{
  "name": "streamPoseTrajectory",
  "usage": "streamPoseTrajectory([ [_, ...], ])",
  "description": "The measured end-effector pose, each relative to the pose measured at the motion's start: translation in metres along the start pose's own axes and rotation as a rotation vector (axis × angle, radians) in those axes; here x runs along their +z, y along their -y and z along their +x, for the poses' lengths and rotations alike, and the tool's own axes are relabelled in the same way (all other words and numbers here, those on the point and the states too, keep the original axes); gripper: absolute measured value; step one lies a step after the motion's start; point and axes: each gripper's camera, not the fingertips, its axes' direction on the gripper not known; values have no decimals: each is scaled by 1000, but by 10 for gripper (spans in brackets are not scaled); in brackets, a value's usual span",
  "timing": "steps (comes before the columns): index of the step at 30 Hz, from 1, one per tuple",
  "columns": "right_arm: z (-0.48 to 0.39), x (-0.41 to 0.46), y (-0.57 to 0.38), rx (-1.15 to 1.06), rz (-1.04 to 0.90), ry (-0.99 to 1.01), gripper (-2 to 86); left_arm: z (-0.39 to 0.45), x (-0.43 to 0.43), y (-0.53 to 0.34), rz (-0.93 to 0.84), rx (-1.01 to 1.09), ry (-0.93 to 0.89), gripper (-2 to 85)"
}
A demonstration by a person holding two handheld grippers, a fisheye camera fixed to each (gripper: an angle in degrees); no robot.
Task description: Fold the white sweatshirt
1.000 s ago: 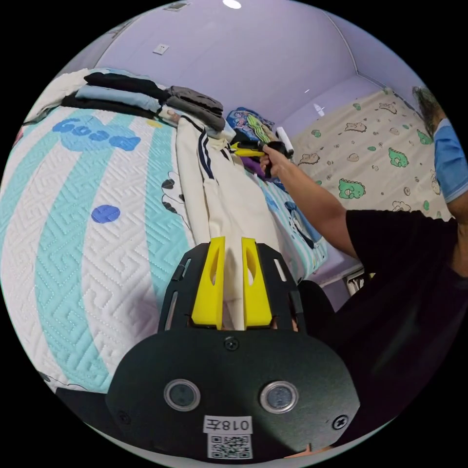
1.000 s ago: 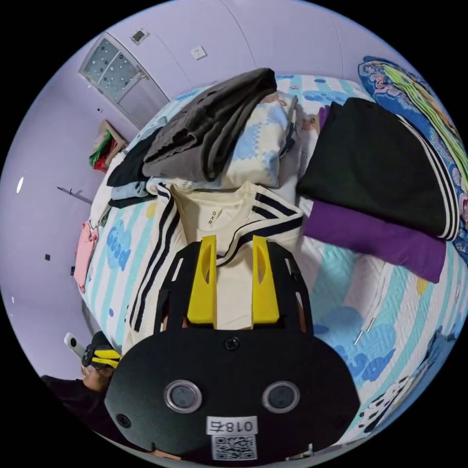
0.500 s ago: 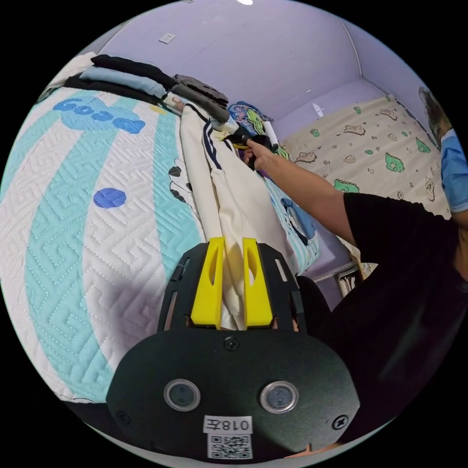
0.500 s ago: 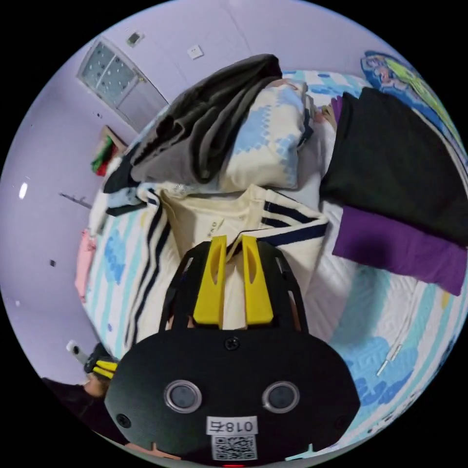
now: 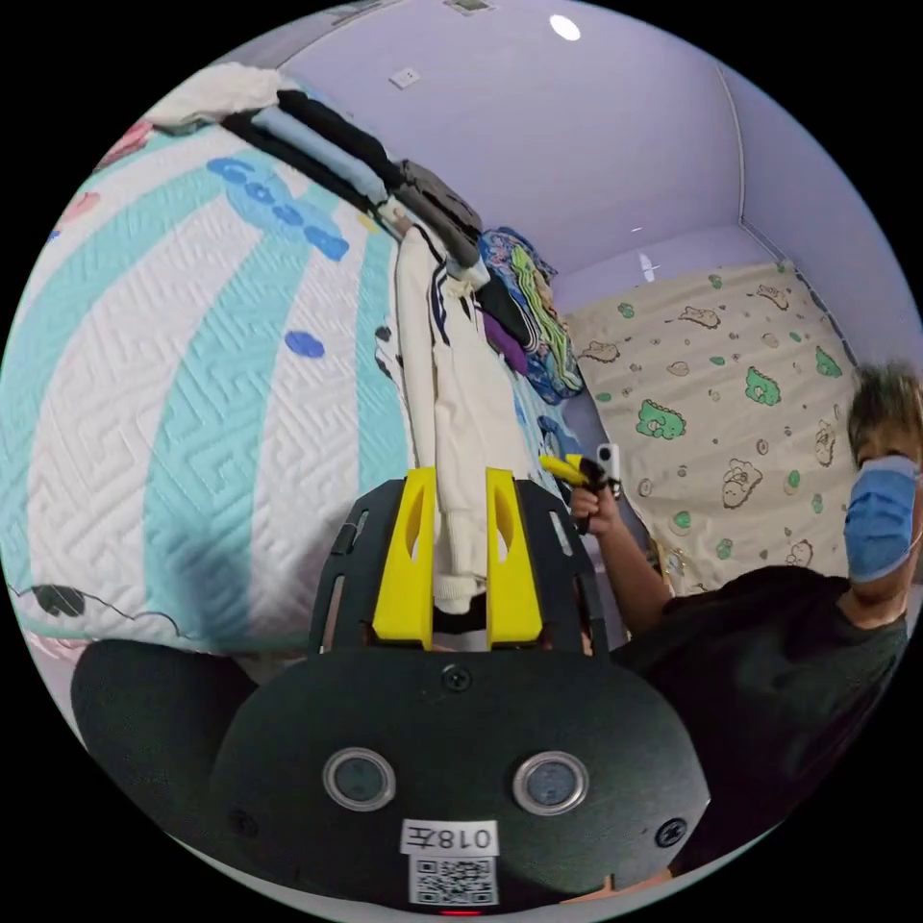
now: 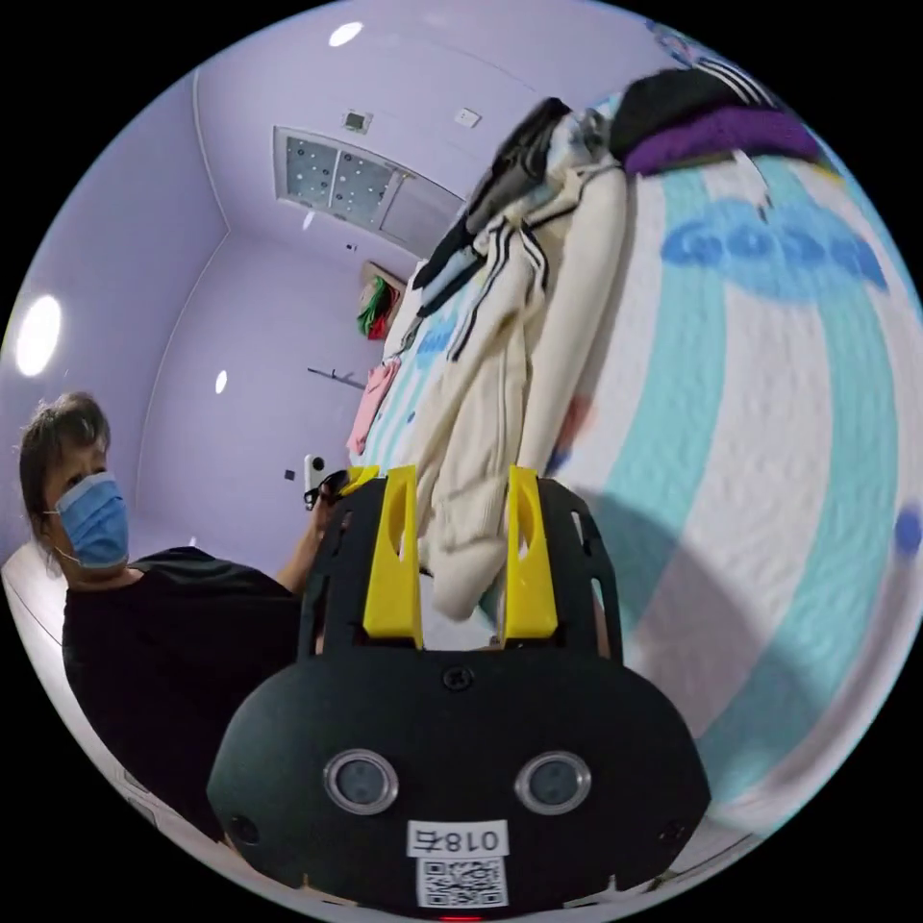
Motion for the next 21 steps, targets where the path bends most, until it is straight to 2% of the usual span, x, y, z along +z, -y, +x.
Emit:
streamPoseTrajectory([
  [2,12,14,-50,74,-16,32,135,-6,15,-8,-60,-21,0,90],
  [8,27,56,-97,125,-30,83,130,-30,67,-29,-170,-118,-110,100],
  [14,24,69,-122,129,-36,87,128,-10,79,-34,-188,-63,-17,103],
  [16,21,80,-126,127,-60,75,125,-2,95,-37,-253,-36,-2,104],
  [21,10,102,-138,170,-112,-37,53,2,110,-39,-260,-59,19,81],
])
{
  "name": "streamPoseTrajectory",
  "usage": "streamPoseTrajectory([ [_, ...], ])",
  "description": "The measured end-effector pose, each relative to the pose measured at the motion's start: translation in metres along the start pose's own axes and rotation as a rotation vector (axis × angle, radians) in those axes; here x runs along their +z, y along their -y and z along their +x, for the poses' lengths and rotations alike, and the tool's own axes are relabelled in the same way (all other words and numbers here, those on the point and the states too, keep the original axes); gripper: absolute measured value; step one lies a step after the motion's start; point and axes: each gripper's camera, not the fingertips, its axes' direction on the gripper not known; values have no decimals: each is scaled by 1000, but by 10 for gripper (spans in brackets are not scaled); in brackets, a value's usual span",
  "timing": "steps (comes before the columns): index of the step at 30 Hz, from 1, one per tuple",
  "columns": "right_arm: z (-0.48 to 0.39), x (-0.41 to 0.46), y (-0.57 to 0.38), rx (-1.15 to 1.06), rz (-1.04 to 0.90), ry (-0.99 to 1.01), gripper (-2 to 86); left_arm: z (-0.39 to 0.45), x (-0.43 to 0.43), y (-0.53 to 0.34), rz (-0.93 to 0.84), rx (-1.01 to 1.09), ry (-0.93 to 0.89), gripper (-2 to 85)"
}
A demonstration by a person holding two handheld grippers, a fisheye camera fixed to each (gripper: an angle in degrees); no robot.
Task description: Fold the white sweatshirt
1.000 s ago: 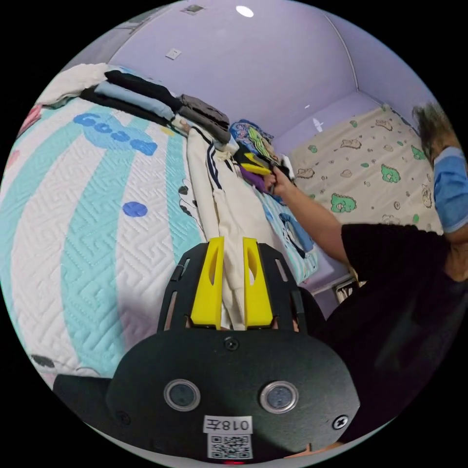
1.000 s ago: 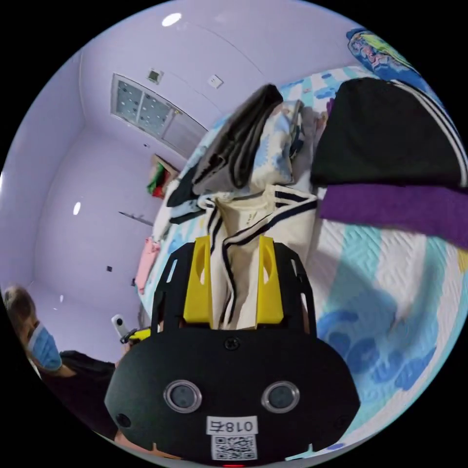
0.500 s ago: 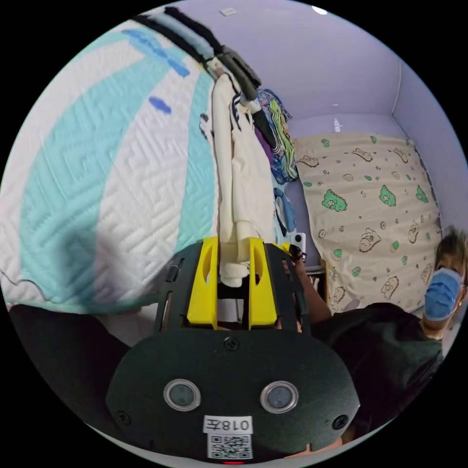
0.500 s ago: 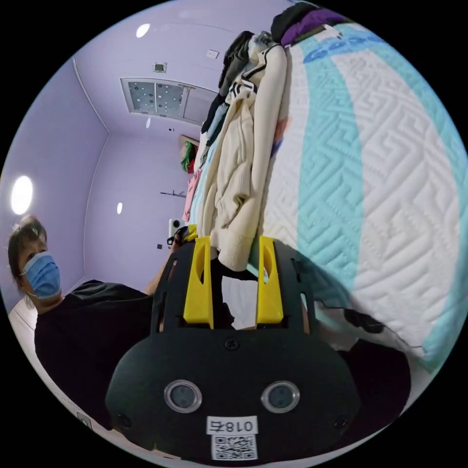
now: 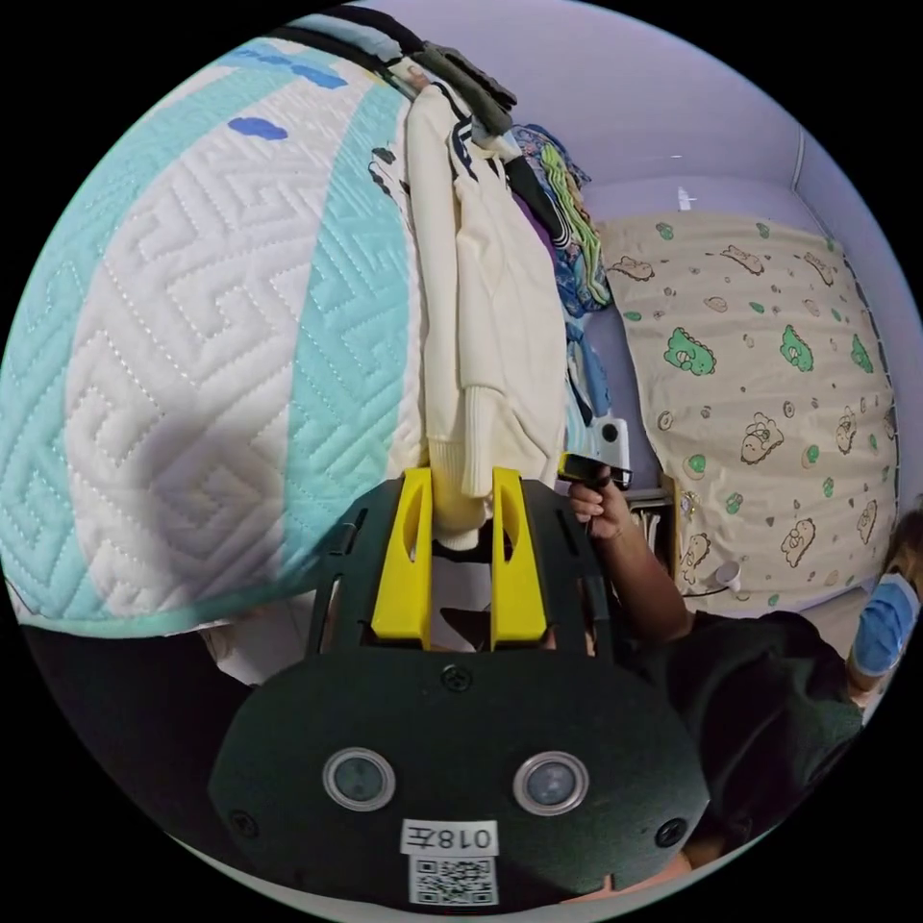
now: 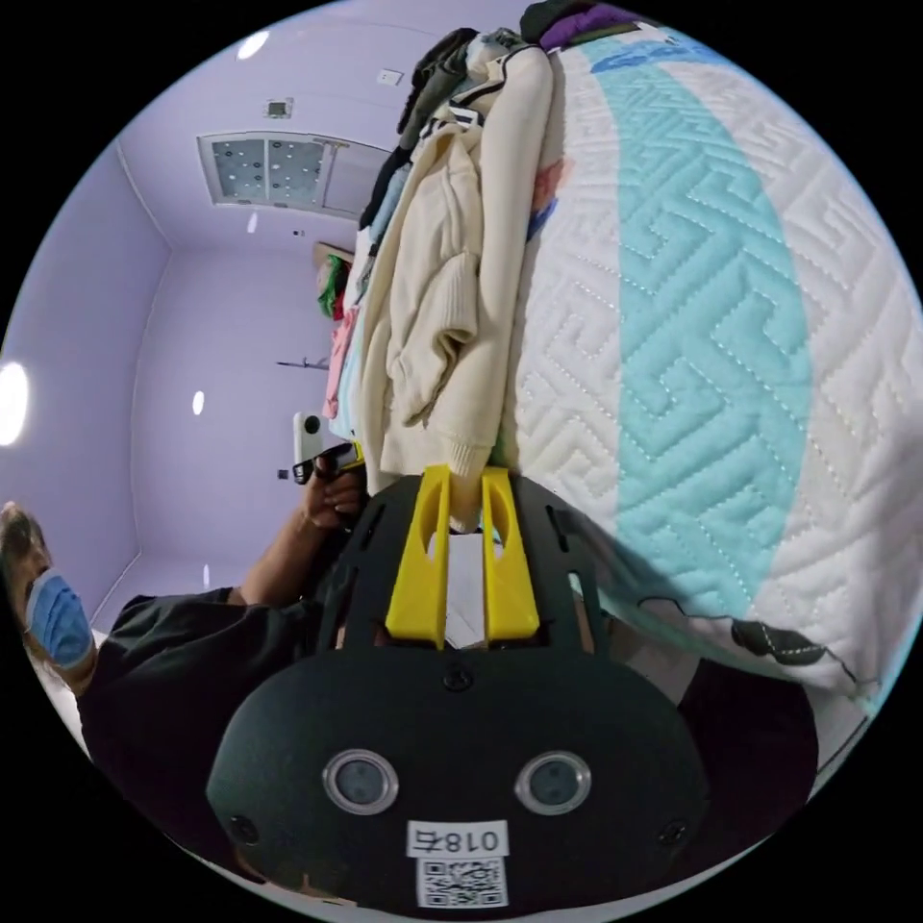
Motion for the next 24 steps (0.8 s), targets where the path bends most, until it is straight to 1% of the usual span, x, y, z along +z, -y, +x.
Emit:
streamPoseTrajectory([
  [3,-24,-6,-19,-44,5,-74,36,15,3,-1,-4,43,41,54],
  [4,-32,-10,-28,-67,20,-125,34,22,7,-1,-14,65,48,52],
  [5,-33,-7,-35,-71,12,-187,35,25,10,0,-19,69,48,51],
  [7,-24,6,-43,-51,-15,-223,39,27,22,0,-30,38,79,51],
  [8,-23,13,-51,-46,-5,-221,43,25,24,0,-27,23,78,50],
  [10,-34,18,-65,-72,25,-238,61,12,27,-7,6,-51,-6,50],
  [12,-60,22,-83,-146,71,-298,90,6,27,-13,27,-84,-66,50],
  [14,-104,43,-108,-310,119,-401,102,3,28,-17,40,-103,-105,50],
  [15,-115,52,-113,-352,121,-433,104,3,29,-19,44,-107,-116,49],
  [17,-153,98,-132,-537,129,-590,105,4,30,-20,42,-104,-113,49],
  [18,-161,111,-136,-580,127,-639,104,6,31,-20,39,-101,-111,48],
  [20,-179,160,-144,-698,98,-816,101,8,31,-21,37,-95,-109,48],
  [24,-178,199,-139,-699,41,-891,107,11,31,-26,52,-89,-124,47],
])
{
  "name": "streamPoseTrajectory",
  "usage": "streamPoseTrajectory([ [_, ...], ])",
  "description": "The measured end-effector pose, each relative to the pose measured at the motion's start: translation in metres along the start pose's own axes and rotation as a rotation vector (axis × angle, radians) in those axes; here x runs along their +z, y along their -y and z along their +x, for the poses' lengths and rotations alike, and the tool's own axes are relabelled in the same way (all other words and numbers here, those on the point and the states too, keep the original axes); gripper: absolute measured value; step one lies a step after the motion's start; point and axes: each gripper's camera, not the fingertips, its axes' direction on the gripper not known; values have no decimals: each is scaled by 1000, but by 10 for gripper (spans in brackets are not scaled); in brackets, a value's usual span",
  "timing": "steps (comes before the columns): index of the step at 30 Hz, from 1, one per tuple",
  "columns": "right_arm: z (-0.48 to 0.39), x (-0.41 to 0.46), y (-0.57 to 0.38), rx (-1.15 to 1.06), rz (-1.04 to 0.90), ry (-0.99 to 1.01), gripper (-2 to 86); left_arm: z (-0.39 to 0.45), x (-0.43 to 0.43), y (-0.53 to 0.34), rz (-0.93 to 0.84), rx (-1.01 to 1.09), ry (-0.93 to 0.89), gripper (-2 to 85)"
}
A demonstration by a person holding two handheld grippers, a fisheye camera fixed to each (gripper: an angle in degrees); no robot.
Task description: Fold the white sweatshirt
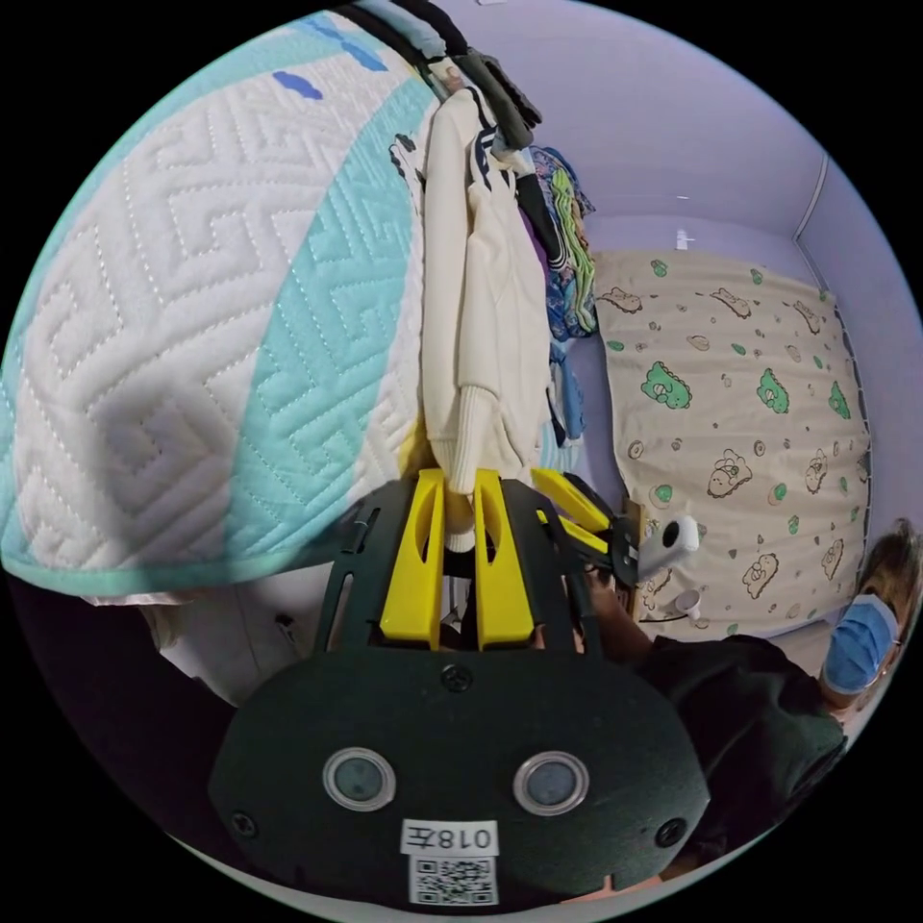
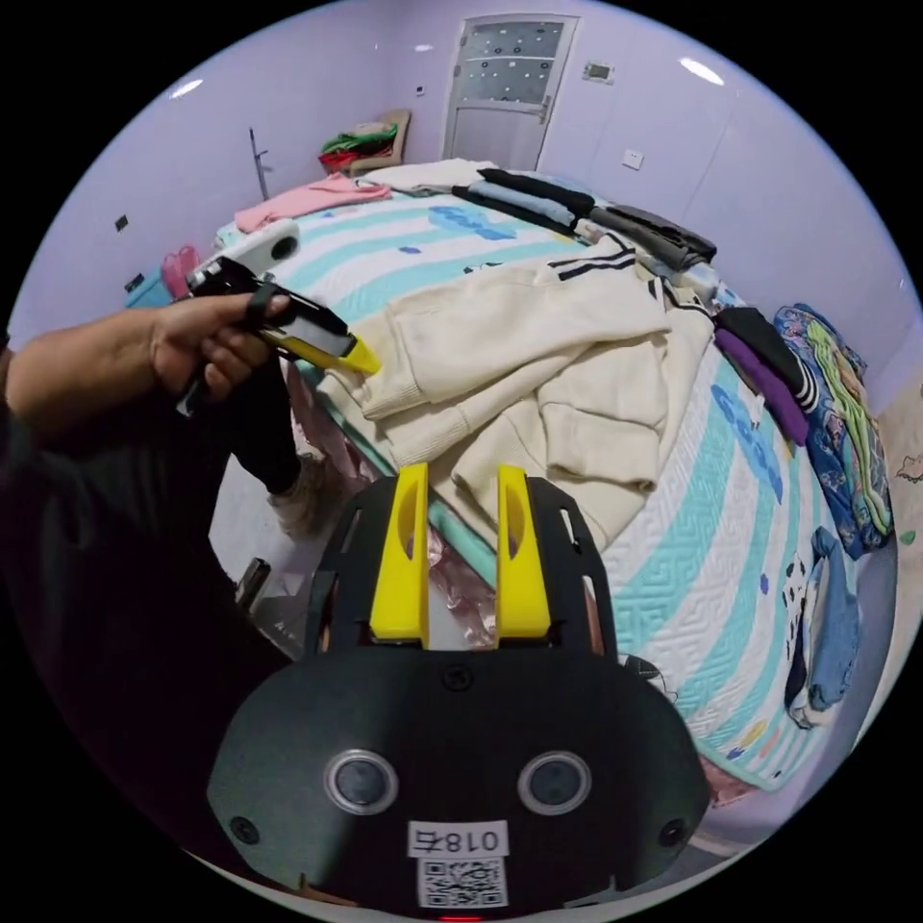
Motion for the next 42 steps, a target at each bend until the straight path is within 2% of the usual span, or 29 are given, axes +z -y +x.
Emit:
streamPoseTrajectory([
  [8,-16,6,-8,-9,-72,-45,31,4,3,-3,-6,11,-2,46],
  [13,-29,6,-17,-161,-136,-118,27,7,5,-3,-10,19,21,44],
  [16,-26,15,-20,-180,-148,-115,42,2,8,-3,-2,-12,9,45],
  [18,-11,-1,-24,-120,-90,-20,58,3,7,-4,3,-13,3,45],
  [22,63,-31,-63,217,9,229,102,4,8,-1,-2,-9,4,45],
  [26,135,-16,-102,534,52,461,121,-1,9,1,0,-26,-12,45],
  [29,173,9,-115,675,54,598,132,0,10,3,10,-20,-7,49],
  [33,205,28,-127,764,66,737,135,5,14,9,-3,48,11,69],
  [37,232,29,-141,754,107,973,127,16,23,19,-58,118,31,90],
  [39,237,30,-143,748,53,900,126,17,24,22,-71,134,49,92],
  [42,252,39,-143,762,63,968,127,10,28,30,-84,126,36,88],
])
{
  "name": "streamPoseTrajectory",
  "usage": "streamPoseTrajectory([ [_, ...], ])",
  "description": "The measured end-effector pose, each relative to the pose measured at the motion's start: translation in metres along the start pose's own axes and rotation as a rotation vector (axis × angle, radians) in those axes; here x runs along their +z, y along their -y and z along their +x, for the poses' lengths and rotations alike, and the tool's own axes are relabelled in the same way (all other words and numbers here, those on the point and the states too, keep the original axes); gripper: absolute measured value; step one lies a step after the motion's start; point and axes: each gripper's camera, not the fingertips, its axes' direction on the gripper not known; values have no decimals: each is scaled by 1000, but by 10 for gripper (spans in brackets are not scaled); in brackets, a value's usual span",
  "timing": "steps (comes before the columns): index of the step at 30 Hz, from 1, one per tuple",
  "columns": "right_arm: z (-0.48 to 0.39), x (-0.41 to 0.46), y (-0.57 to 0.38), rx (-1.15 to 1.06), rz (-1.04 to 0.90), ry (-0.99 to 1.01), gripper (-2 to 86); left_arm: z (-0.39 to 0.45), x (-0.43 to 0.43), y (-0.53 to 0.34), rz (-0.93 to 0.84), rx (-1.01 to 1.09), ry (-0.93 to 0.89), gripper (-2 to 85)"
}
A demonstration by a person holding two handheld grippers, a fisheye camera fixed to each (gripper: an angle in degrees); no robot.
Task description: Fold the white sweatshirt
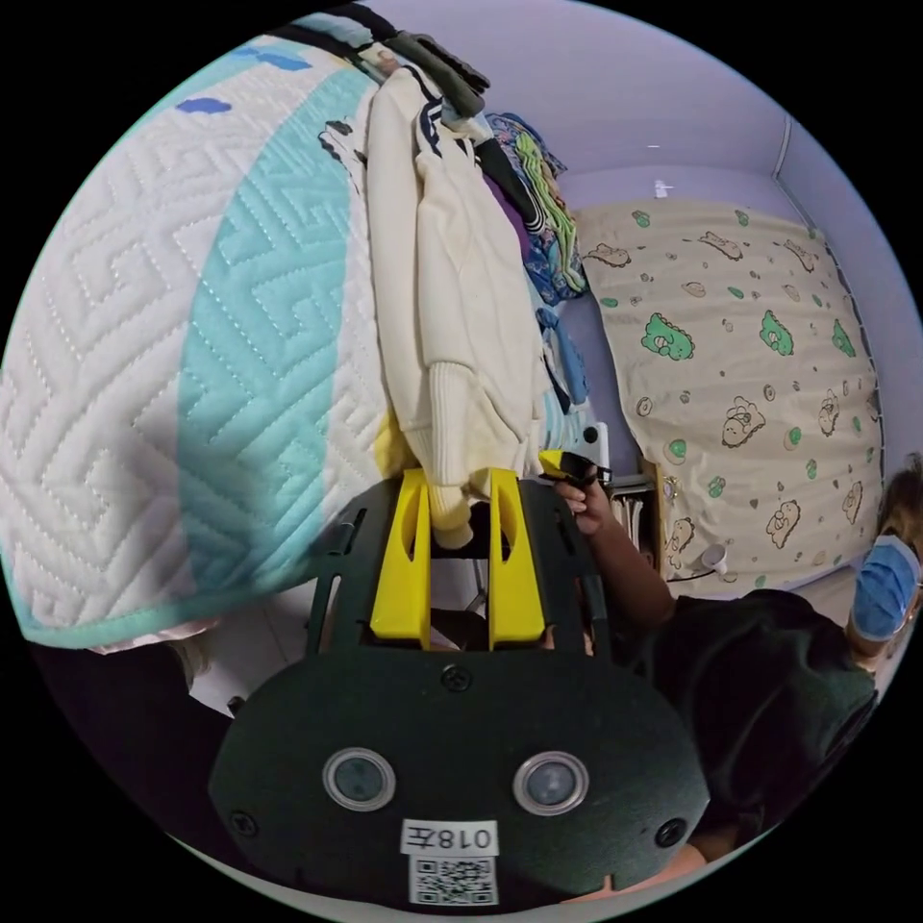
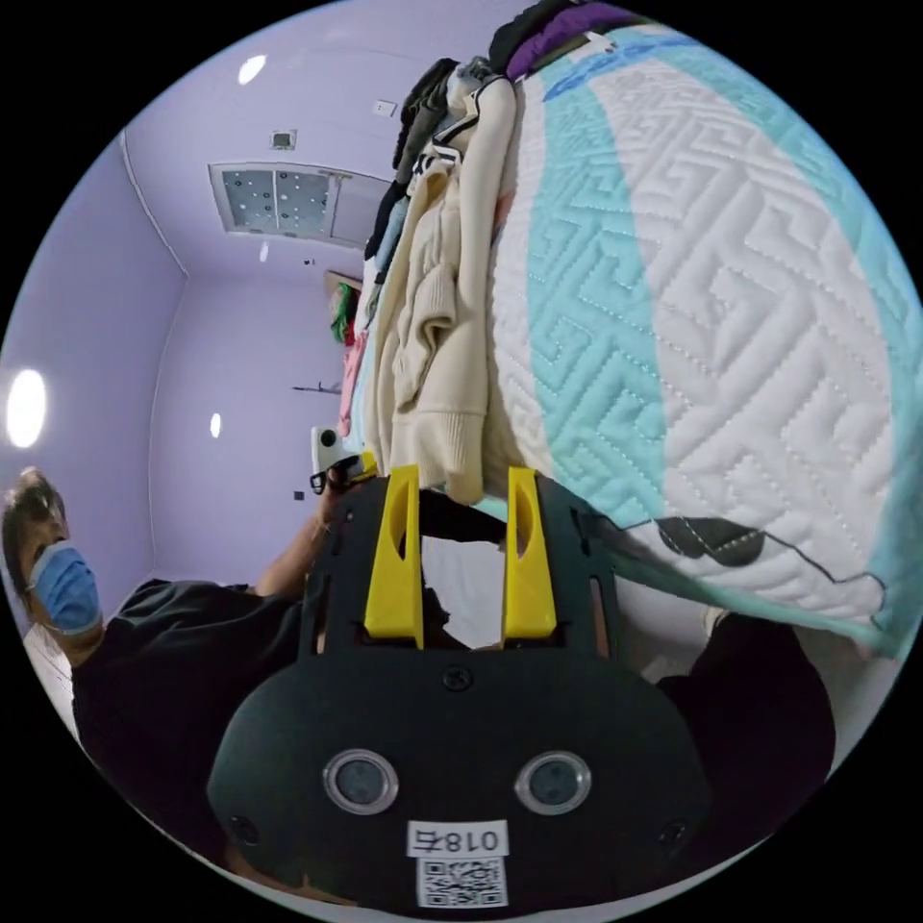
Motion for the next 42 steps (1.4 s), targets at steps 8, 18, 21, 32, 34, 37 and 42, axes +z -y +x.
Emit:
streamPoseTrajectory([
  [8,8,-26,23,-15,-23,76,35,-12,0,23,-2,-3,-18,51],
  [18,-84,-97,14,-241,38,55,16,65,-58,34,83,186,-46,48],
  [21,-104,-115,-11,-231,21,75,14,90,-67,16,33,224,-32,48],
  [32,-85,-142,-42,36,68,338,11,50,-69,-1,-15,35,-180,47],
  [34,-97,-154,-9,-7,87,341,11,55,-81,49,-8,92,-189,46],
  [37,-116,-175,62,-88,121,354,12,61,-103,134,6,186,-186,46],
  [42,-100,-185,201,-92,201,344,20,22,-113,308,26,211,-134,47],
])
